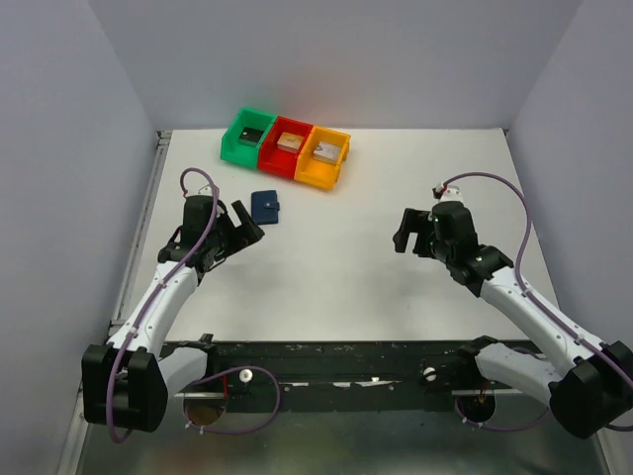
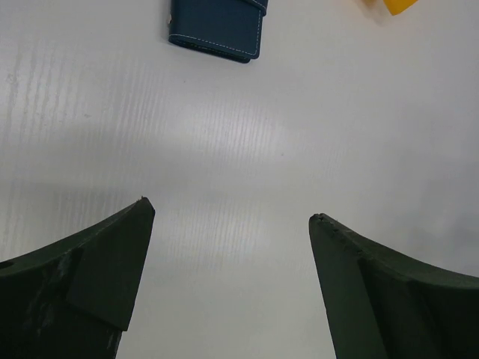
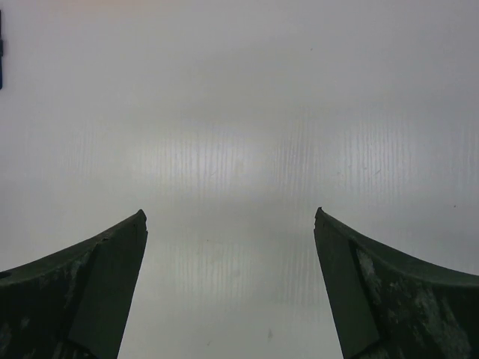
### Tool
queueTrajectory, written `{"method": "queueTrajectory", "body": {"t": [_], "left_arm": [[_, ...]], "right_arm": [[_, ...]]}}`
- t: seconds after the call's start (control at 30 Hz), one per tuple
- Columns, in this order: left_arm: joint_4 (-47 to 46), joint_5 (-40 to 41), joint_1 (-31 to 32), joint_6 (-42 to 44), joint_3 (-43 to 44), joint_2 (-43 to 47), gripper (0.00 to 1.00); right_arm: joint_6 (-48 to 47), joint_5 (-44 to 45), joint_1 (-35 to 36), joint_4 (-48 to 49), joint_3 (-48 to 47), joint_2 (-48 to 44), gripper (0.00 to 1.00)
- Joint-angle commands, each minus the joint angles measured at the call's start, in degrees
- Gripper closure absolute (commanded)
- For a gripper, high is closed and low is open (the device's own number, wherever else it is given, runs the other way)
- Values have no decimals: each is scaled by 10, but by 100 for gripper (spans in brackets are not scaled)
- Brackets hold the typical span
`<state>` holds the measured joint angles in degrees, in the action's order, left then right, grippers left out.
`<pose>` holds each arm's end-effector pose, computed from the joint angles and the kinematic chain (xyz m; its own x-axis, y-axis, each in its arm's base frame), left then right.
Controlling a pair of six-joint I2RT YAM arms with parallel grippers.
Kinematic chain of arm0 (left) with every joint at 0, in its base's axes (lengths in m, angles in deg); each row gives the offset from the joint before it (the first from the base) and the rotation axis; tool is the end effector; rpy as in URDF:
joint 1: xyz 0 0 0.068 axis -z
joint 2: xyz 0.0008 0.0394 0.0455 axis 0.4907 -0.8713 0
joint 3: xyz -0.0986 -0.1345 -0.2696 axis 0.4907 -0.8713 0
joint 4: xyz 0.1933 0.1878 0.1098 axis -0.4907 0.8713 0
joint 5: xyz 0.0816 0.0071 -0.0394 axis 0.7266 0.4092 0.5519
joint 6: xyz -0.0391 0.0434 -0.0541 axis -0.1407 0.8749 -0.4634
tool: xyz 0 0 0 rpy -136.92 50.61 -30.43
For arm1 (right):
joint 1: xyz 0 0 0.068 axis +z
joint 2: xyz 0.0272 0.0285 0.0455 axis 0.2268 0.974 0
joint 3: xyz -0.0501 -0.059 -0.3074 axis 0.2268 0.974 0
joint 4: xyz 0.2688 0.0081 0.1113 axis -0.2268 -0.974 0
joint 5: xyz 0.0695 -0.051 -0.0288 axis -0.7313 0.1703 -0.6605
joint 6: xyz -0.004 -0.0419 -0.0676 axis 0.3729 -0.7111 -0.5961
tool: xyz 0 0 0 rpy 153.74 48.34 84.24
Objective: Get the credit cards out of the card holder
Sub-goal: Move the card holder to the center of the board.
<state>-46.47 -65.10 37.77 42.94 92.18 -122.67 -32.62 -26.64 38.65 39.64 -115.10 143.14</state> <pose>0.2587 -0.0487 0.2572 -0.6671 -0.5142 -0.5390 -0.1890 0.8168 -0.5451 0.2388 0.0999 0.2716 -0.6138 0.1410 -0.7768 -0.0477 0.9755 0.2148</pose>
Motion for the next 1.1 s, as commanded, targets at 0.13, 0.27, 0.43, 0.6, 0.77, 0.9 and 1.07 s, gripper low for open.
{"method": "queueTrajectory", "body": {"t": [0.13, 0.27, 0.43, 0.6, 0.77, 0.9, 1.07], "left_arm": [[6, 8, 1, -7, -11, 24, 1], [17, 17, 1, -4, -6, 20, 1], [20, 72, 1, -13, -24, 38, 2], [-18, 77, 3, -11, -57, 49, 1], [-63, 76, 5, -10, -73, 55, 3], [-129, 83, 4, -11, -69, 34, 11], [-132, 55, -7, 12, 25, -108, 33]], "right_arm": [[7, -33, 1, 9, 8, -13, 0], [15, -53, 1, 11, 2, -1, 1], [21, -43, 1, 10, 6, -15, 1], [17, -53, 1, 23, 15, -16, 1], [43, -48, 1, 57, 35, -6, 2], [62, -69, 1, 98, 52, 0, 2], [54, -148, 2, 90, 36, 11, 10]]}}
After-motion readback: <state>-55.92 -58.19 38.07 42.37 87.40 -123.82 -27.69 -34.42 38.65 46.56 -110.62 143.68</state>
